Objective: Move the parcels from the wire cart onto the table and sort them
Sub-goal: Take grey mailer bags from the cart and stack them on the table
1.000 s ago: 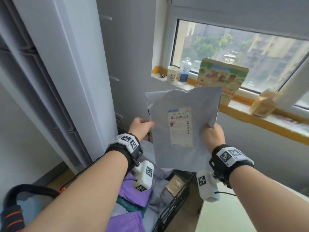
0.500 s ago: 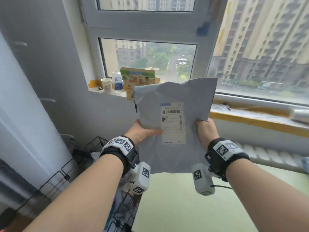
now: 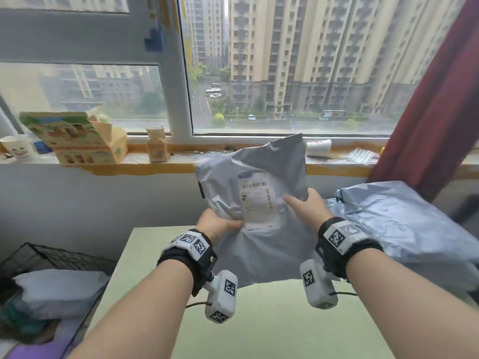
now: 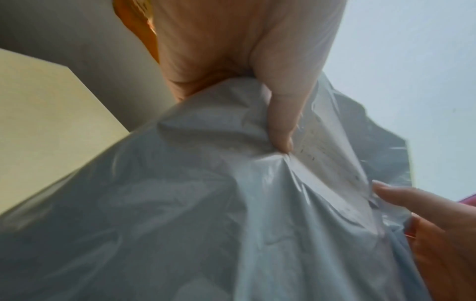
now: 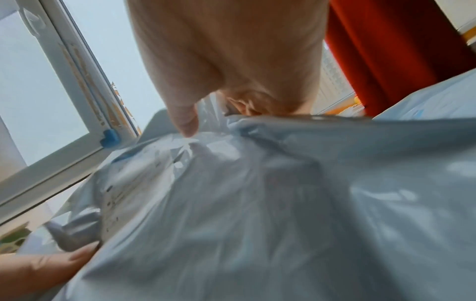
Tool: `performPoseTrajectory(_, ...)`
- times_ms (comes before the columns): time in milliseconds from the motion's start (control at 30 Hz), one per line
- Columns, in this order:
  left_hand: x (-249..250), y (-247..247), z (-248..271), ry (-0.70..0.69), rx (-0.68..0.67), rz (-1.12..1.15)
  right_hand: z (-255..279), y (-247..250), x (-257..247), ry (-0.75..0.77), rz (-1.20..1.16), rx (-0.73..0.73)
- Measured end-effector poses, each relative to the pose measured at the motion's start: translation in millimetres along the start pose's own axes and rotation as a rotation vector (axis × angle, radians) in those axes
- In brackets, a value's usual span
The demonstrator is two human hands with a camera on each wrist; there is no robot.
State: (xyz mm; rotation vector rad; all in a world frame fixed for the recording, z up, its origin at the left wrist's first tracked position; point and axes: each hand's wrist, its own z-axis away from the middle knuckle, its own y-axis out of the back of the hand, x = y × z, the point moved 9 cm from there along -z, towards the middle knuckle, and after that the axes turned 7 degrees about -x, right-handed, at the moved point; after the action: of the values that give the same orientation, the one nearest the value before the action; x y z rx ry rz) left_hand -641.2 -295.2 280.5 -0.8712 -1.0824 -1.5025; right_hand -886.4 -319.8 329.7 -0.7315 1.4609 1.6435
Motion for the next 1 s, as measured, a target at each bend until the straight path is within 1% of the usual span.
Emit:
performPoseTrajectory(100, -4.4, -46.2, -18.5, 0.049, -0.034, -0.066, -2.0, 37.9, 35.1, -0.046, 0.136, 0.064)
performPoseTrajectory(200, -16.2, -88.4, -39.8, 0.101, -0.069, -0.127, -7.6, 55.6, 64.6, -0.052, 0.217, 0.086)
performPoseTrajectory(267, -29.7, -111.9, -53.7, 0.137, -0.082, -0.170, -12.6, 58.6, 82.5, -0.058, 0.295, 0.060)
performPoseTrajectory(433, -57.3, -158.7, -85.6, 0.189, -0.130, -0.283, -33.6, 46.0, 131.2, -0.074, 0.398, -0.066)
performPoseTrajectory(533, -65.9, -174.1, -100.9, 0.221, -0.131, -0.319, -48.6, 32.0, 154.3, -0.063, 0.444, -0.167)
performPoseTrajectory(633, -75.9, -182.5, -116.7, 0.256, -0.114, -0.323, -60.9, 17.2, 175.1, -0.092, 0.489, -0.279)
performPoseTrajectory(700, -81.9, -184.2, -124.1, 0.264, -0.101, -0.328, -68.5, 7.5, 187.1, -0.103, 0.525, -0.323)
performPoseTrajectory(767, -88.6, -187.2, -130.8, 0.261, -0.095, -0.315, -74.1, -0.3, 197.2, -0.122, 0.530, -0.349)
performPoseTrajectory(900, -105.8, -200.7, -138.2, 0.260, -0.140, -0.301, -78.8, -12.7, 217.1, -0.179, 0.521, -0.371)
performPoseTrajectory(1000, -114.6, -204.2, -137.9, 0.280, -0.125, -0.246, -79.9, -17.4, 225.5, -0.203, 0.552, -0.367)
